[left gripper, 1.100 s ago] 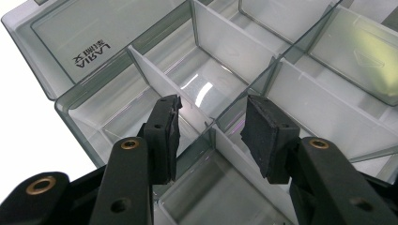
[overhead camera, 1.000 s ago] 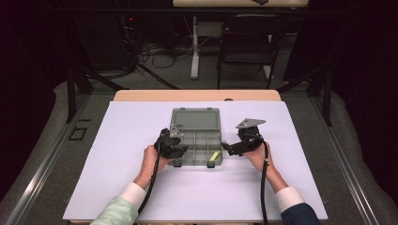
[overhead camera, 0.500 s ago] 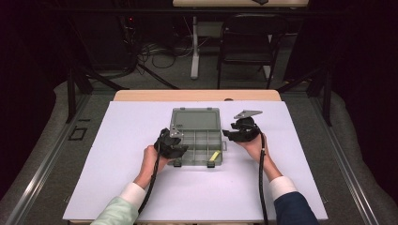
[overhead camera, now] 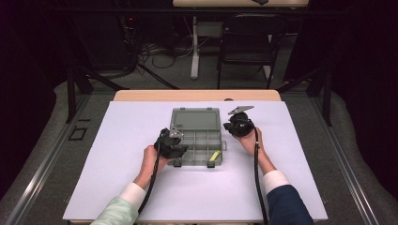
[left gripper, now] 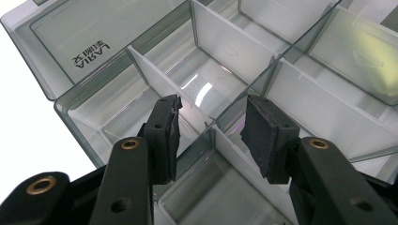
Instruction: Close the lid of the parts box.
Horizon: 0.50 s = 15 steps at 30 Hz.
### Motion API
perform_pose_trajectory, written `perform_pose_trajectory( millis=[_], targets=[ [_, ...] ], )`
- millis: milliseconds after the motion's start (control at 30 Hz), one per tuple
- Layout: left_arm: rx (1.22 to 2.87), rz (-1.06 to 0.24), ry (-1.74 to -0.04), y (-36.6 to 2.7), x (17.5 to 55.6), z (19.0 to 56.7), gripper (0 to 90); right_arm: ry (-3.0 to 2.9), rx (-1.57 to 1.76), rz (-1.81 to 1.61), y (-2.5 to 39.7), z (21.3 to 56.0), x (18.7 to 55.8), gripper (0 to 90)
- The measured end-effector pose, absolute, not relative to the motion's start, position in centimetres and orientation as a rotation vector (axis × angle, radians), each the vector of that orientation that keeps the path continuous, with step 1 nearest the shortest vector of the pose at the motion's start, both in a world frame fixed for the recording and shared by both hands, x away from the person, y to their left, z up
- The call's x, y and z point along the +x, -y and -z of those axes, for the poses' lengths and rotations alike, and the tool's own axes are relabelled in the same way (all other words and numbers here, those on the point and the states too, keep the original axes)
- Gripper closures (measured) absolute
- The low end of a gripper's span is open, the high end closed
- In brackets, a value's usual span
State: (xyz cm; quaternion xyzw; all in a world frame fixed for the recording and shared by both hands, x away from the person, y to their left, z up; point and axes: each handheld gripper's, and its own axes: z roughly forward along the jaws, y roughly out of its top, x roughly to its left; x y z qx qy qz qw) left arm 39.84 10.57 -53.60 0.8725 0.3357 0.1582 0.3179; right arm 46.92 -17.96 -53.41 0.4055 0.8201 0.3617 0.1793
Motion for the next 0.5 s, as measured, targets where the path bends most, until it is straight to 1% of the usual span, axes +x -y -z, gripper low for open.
perform_pose_trajectory(
  millis=[500],
  targets=[
    [2.296,-0.426,-0.876,-10.6,39.8,53.6,56.1,-2.4,1.133,-0.9,16.8,54.8,47.8,90.0]
  ],
)
